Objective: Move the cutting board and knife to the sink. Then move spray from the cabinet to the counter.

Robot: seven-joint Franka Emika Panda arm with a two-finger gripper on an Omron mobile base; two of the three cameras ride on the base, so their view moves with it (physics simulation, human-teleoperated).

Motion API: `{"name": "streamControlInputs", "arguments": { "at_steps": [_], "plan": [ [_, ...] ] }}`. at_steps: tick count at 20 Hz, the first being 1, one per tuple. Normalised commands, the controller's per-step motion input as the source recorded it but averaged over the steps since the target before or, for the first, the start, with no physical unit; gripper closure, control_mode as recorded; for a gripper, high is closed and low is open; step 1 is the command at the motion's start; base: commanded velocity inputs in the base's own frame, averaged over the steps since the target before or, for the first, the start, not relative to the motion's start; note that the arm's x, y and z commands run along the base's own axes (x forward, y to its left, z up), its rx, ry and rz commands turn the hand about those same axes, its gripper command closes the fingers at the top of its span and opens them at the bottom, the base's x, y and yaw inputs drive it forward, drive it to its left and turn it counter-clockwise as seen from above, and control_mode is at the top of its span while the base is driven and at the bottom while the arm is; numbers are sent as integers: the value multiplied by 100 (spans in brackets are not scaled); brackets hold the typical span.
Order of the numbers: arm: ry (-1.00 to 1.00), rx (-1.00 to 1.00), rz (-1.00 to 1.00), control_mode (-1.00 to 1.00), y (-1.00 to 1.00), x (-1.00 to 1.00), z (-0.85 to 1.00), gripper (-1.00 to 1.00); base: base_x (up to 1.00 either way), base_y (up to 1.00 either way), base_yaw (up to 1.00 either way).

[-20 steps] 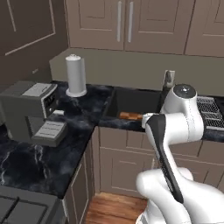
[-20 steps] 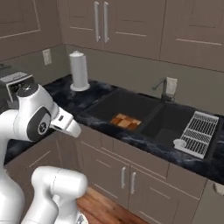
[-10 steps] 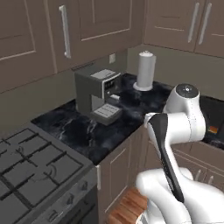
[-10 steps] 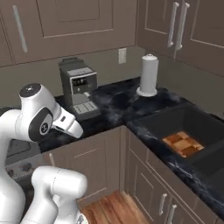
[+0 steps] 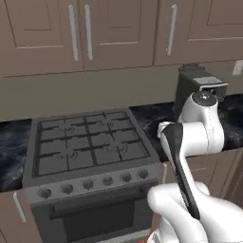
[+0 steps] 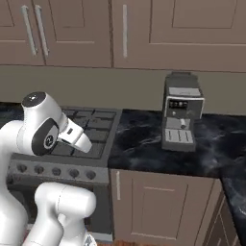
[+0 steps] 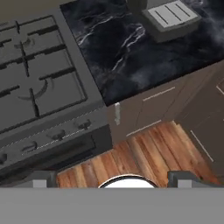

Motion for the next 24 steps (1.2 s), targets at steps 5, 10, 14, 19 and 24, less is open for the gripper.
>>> {"name": "streamControlInputs", "arguments": {
  "at_steps": [5, 10, 14, 19, 24],
  "plan": [
    [0, 0, 0, 100, 0, 0, 0, -100, -6, 0, 100],
    [0, 0, 0, 100, 0, 0, 0, -100, -6, 0, 100],
    [0, 0, 0, 100, 0, 0, 0, -100, -5, 0, 100],
    [0, 0, 0, 100, 0, 0, 0, -100, -5, 0, 100],
    [0, 0, 0, 100, 0, 0, 0, -100, 2, 0, 91]
  ]
}}
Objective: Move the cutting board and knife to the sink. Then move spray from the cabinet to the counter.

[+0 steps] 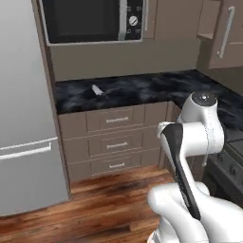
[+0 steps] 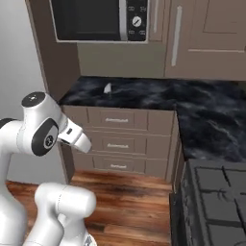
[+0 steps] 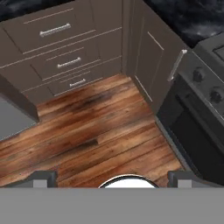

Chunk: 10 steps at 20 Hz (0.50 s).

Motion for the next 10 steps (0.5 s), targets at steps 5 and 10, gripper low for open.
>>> {"name": "streamControlInputs", "arguments": {
  "at_steps": [5, 10],
  "plan": [
    [0, 0, 0, 100, 0, 0, 0, -100, 25, -2, 72],
    [0, 0, 0, 100, 0, 0, 0, -100, 59, -25, 21]
  ]
}}
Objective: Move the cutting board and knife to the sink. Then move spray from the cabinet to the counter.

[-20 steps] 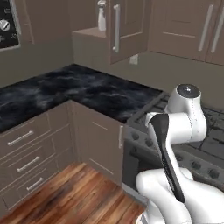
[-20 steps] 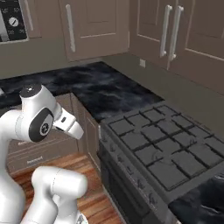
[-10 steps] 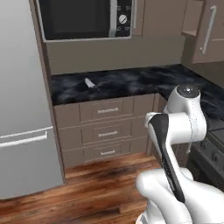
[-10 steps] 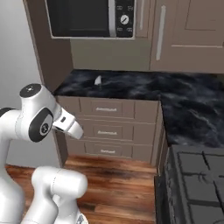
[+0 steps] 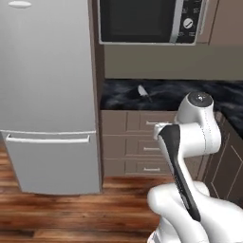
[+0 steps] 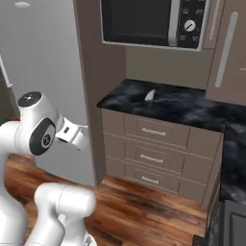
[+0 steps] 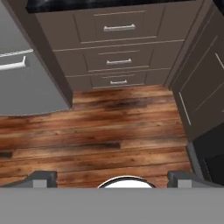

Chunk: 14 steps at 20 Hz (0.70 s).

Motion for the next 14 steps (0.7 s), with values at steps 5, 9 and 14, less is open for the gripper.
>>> {"name": "streamControlInputs", "arguments": {
  "at_steps": [5, 9, 14],
  "plan": [
    [0, 0, 0, 100, 0, 0, 0, -100, 65, -32, 11],
    [0, 0, 0, 100, 0, 0, 0, -100, 69, -24, 8],
    [0, 0, 0, 100, 0, 0, 0, -100, 65, -19, 1]
  ]
}}
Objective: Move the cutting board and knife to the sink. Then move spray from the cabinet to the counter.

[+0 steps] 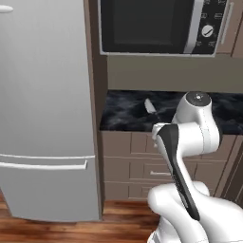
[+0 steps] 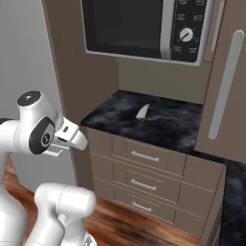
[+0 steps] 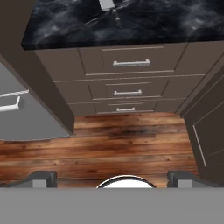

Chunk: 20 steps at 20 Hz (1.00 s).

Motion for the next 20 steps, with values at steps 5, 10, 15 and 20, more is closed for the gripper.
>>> {"name": "streamControlInputs", "arguments": {
  "at_steps": [5, 10, 15, 20],
  "plan": [
    [0, 0, 0, 100, 0, 0, 0, -100, 60, -13, -7],
    [0, 0, 0, 100, 0, 0, 0, -100, 58, -9, -8],
    [0, 0, 0, 100, 0, 0, 0, -100, 49, -5, -8],
    [0, 0, 0, 100, 0, 0, 0, -100, 44, -4, -1]
  ]
}}
